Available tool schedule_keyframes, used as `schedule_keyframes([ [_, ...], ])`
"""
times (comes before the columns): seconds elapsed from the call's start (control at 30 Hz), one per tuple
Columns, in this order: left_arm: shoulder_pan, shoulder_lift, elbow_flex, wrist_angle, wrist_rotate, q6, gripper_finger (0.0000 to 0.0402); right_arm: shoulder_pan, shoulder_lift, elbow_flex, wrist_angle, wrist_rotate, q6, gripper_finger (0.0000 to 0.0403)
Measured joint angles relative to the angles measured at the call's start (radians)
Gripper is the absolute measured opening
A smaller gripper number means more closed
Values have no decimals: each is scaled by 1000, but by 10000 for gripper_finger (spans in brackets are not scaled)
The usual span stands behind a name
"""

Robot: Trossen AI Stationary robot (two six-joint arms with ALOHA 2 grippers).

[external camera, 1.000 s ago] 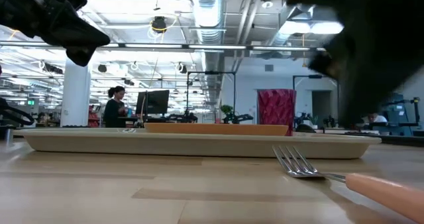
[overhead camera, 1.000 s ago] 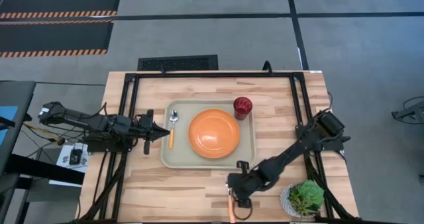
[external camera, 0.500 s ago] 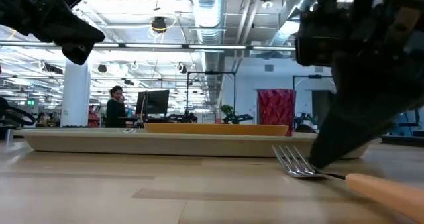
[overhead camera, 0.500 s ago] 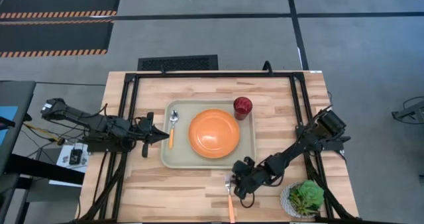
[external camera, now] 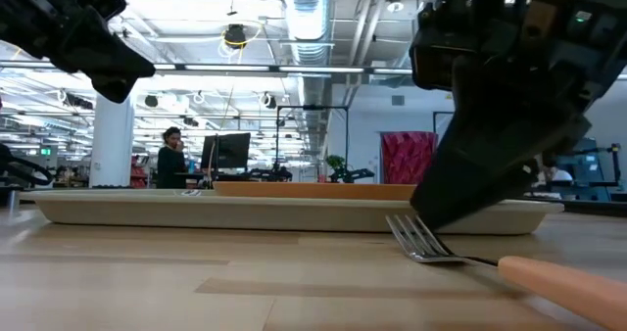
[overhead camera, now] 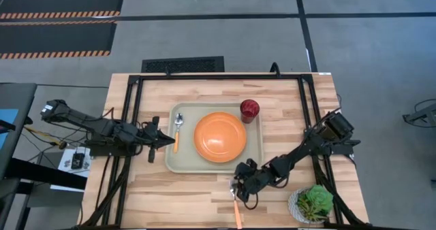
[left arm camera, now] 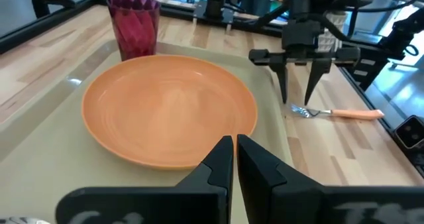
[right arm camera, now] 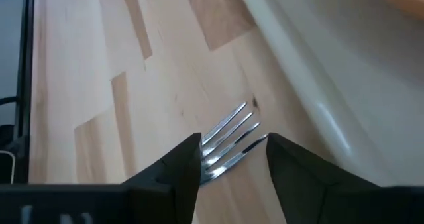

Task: Pick and place plate/cup/fork/spoon on tray
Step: Put the orange fork on the gray serving tray to the left of the orange plate

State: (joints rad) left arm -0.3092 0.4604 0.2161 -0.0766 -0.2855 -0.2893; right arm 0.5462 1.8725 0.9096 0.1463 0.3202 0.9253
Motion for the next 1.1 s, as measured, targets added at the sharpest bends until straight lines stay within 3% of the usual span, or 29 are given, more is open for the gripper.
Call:
schedule_keyframes([
  [0.23,0,20,0,23,-2,0,9,-30,0,0,14,-11,-56,165],
  [0.63,0,20,0,23,-2,0,9,-46,0,0,25,-140,-106,124],
  [1.1,0,20,0,22,-2,1,9,-50,0,2,-4,-167,-122,60],
])
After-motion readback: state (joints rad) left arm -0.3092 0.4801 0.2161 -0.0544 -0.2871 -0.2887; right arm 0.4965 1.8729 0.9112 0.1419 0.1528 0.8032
